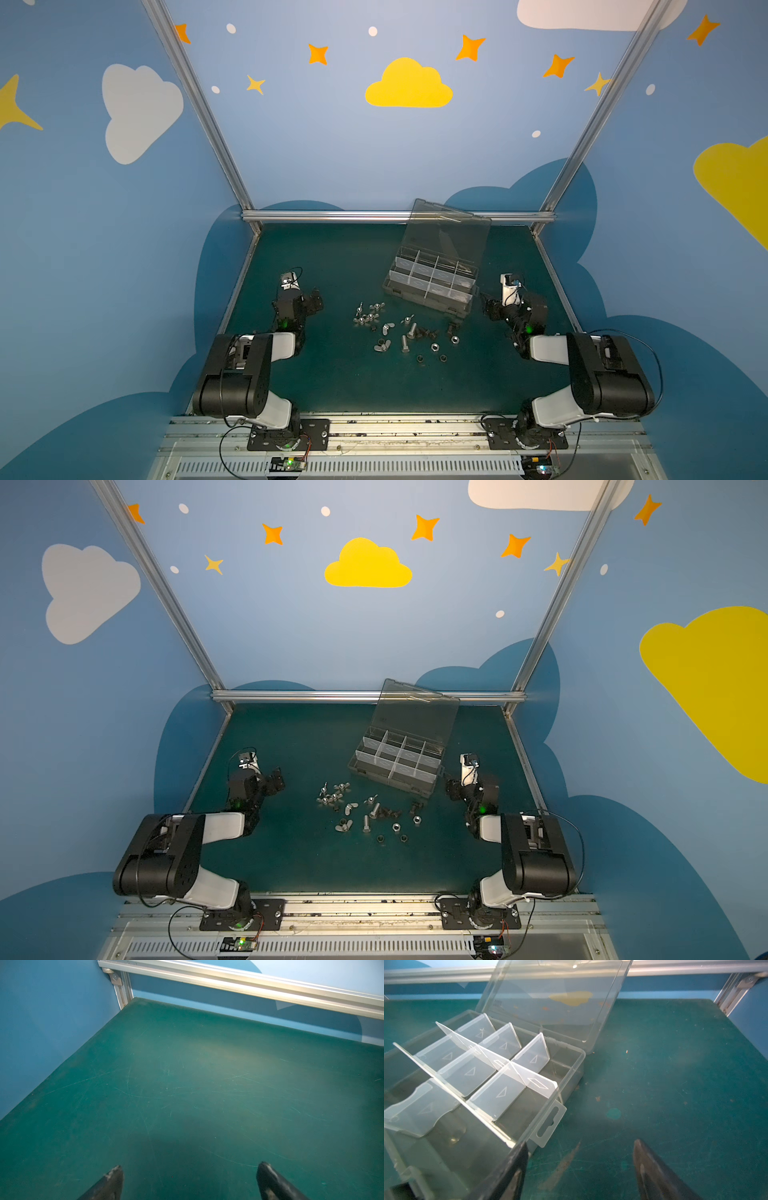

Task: Sort the screws and nuts into containers
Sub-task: Pick up the nut from the center of the table.

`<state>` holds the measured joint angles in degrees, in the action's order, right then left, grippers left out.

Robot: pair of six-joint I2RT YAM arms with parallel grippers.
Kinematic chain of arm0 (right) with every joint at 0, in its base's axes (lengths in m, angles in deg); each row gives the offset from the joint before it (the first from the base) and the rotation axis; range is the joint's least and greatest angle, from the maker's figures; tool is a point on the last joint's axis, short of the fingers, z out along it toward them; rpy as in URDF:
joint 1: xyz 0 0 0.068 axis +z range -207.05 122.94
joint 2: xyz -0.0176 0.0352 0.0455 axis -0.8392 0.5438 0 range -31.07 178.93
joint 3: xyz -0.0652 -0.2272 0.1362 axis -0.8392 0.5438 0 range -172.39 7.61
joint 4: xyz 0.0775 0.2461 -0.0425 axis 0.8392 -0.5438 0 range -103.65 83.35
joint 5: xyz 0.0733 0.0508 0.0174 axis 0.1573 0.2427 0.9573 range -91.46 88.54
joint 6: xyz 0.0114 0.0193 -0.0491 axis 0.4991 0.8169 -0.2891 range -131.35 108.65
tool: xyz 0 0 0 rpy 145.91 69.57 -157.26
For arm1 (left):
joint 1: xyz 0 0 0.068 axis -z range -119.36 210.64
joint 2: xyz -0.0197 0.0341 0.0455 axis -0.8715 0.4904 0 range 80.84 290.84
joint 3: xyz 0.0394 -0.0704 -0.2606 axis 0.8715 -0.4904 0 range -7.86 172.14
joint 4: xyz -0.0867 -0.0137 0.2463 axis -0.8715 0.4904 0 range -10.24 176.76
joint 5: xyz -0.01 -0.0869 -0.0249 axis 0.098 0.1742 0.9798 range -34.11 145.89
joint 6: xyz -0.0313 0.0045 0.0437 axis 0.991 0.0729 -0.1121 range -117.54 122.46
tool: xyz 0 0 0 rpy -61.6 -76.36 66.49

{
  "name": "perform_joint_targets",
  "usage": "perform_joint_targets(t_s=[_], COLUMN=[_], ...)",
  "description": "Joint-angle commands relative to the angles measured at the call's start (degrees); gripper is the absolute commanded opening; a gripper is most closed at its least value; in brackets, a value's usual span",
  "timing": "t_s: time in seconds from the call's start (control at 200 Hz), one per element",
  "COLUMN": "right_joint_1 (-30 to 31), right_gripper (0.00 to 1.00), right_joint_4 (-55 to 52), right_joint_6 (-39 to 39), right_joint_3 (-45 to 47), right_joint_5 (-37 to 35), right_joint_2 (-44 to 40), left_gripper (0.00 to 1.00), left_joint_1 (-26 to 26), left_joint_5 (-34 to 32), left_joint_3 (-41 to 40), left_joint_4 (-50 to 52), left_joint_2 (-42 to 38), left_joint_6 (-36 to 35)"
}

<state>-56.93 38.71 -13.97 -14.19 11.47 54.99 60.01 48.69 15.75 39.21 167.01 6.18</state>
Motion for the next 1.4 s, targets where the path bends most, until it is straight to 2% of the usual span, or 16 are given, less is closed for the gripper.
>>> perform_joint_targets(t_s=[0.0, 0.095, 0.235, 0.511, 0.576, 0.651, 0.871, 0.991, 1.116, 1.397], right_joint_1=[0.42, 0.67, 1.5, 2.79, 3.7, 3.97, 4.64, 4.97, 5.94, 12.95], right_gripper=[0.78, 0.78, 0.78, 0.78, 0.78, 0.78, 0.78, 0.78, 0.78, 0.78], right_joint_4=[-6.44, -10.88, -14.98, -30.12, -36.03, -40.95, -48.88, -57.62, -65.3, -72.98], right_joint_6=[-0.62, -0.46, 0.07, 5.64, 5.68, 7.23, 8.5, 10.65, 14.6, 24.53], right_joint_3=[-3.66, -4.94, -6.62, -13.84, -16.29, -19.41, -23.0, -27.54, -31.88, -35.41], right_joint_5=[-0.25, -0.35, -2.27, -2.7, -5.16, -7.83, -9.06, -7.0, -1.66, 6.3], right_joint_2=[-3.08, -4.36, -5.3, -6.14, -6.67, -7.25, -11.54, -12.49, -12.07, -11.23], left_gripper=[1.0, 1.0, 1.0, 1.0, 1.0, 1.0, 1.0, 1.0, 1.0, 1.0], left_joint_1=[0.12, 0.15, 0.88, 1.34, 1.45, 1.58, 2.03, 2.18, 2.32, 2.43], left_joint_5=[-1.83, -1.06, -1.64, -1.67, -1.85, -1.04, -0.49, 0.26, 2.09, 8.52], left_joint_3=[2.93, 5.75, 5.87, 5.42, 6.14, 7.04, 10.18, 12.24, 14.07, 16.46], left_joint_4=[4.57, 10.81, 13.92, 23.61, 27.12, 30.68, 40.42, 44.95, 48.49, 54.56], left_joint_2=[-1.96, -3.89, -7.59, -17.81, -19.53, -20.91, -23.02, -22.92, -22.41, -21.83], left_joint_6=[0.82, 0.2, -0.25, 8.36, 10.6, 12.24, 16.65, 19.97, 24.24, 32.66])
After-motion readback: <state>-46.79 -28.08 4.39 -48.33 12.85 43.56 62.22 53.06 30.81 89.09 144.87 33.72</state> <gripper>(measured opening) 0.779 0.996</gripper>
